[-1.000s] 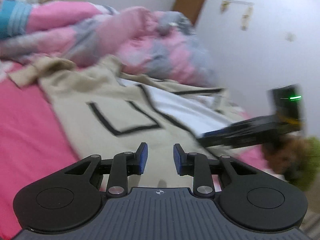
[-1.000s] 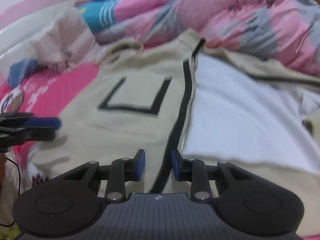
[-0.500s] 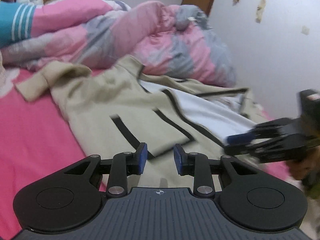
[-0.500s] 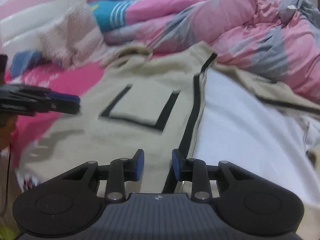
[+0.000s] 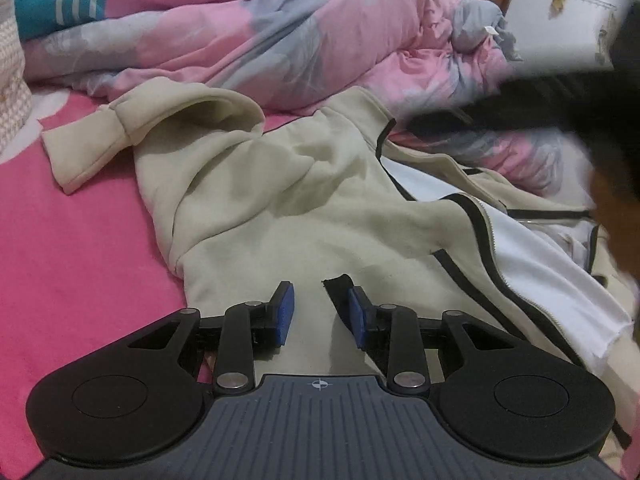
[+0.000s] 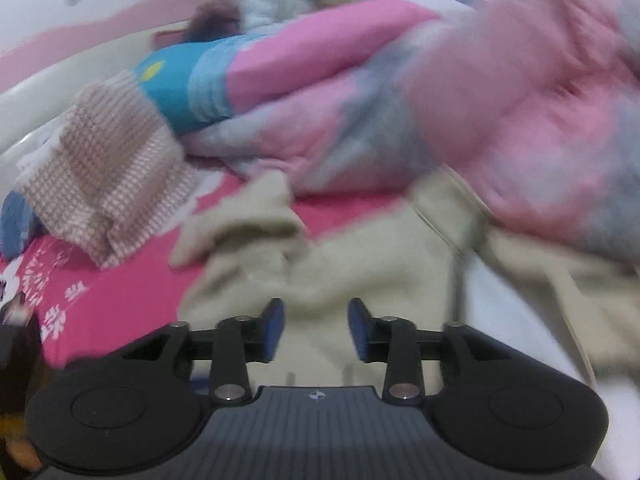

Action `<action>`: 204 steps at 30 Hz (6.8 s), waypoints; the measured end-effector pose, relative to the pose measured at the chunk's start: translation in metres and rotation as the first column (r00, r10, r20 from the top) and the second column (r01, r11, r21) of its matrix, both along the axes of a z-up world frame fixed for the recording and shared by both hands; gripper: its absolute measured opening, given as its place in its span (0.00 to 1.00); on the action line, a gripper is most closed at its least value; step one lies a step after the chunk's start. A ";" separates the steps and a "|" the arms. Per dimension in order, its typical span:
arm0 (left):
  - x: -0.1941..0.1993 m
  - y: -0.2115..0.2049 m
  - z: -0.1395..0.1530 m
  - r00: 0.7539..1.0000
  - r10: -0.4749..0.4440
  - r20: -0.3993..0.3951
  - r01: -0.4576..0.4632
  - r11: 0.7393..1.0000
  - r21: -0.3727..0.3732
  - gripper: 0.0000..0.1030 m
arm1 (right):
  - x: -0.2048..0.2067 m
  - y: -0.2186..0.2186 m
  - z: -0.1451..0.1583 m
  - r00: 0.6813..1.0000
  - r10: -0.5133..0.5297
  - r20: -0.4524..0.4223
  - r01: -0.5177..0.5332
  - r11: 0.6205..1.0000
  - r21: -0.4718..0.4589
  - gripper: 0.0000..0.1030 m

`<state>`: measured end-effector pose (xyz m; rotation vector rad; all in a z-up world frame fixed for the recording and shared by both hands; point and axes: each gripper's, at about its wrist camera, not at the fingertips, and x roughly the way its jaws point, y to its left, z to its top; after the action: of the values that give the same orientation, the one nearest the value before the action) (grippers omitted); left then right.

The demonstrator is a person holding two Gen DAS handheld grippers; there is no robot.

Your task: Fold clothes

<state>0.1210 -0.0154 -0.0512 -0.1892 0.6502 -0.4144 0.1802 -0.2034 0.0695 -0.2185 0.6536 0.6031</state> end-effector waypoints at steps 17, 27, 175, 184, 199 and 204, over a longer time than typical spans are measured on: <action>-0.010 -0.005 0.001 1.000 0.021 0.006 -0.022 1.000 0.005 0.30 | 0.054 0.224 -0.092 0.790 0.613 0.029 -0.439 0.599 -0.670 0.32; -0.012 -0.010 -0.002 0.999 0.030 0.014 -0.030 0.999 0.017 0.30 | 0.034 0.198 0.069 0.932 0.357 0.056 -0.350 0.931 -0.107 0.20; -0.019 -0.015 -0.004 0.999 0.018 0.032 -0.020 0.999 0.049 0.31 | 0.212 -0.002 -0.092 0.862 -0.486 -0.145 0.466 0.872 -0.153 0.29; -0.018 -0.013 -0.004 0.999 0.020 0.029 -0.021 0.999 0.040 0.31 | 0.126 0.011 -0.026 0.944 -0.231 -0.234 0.231 0.972 -0.027 0.31; -0.020 -0.011 -0.004 0.999 0.028 0.031 -0.029 0.999 0.029 0.31 | 0.108 0.190 -0.086 0.941 0.253 -0.226 -0.303 0.926 -0.224 0.32; -0.020 -0.012 -0.004 0.999 0.028 0.033 -0.029 0.999 0.032 0.31 | 0.103 0.186 -0.074 0.960 0.246 -0.136 -0.270 0.940 -0.207 0.31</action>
<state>0.1015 -0.0272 -0.0551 -0.1610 0.6210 -0.3783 0.2834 -0.0170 -0.0044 -0.4909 0.8057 0.7987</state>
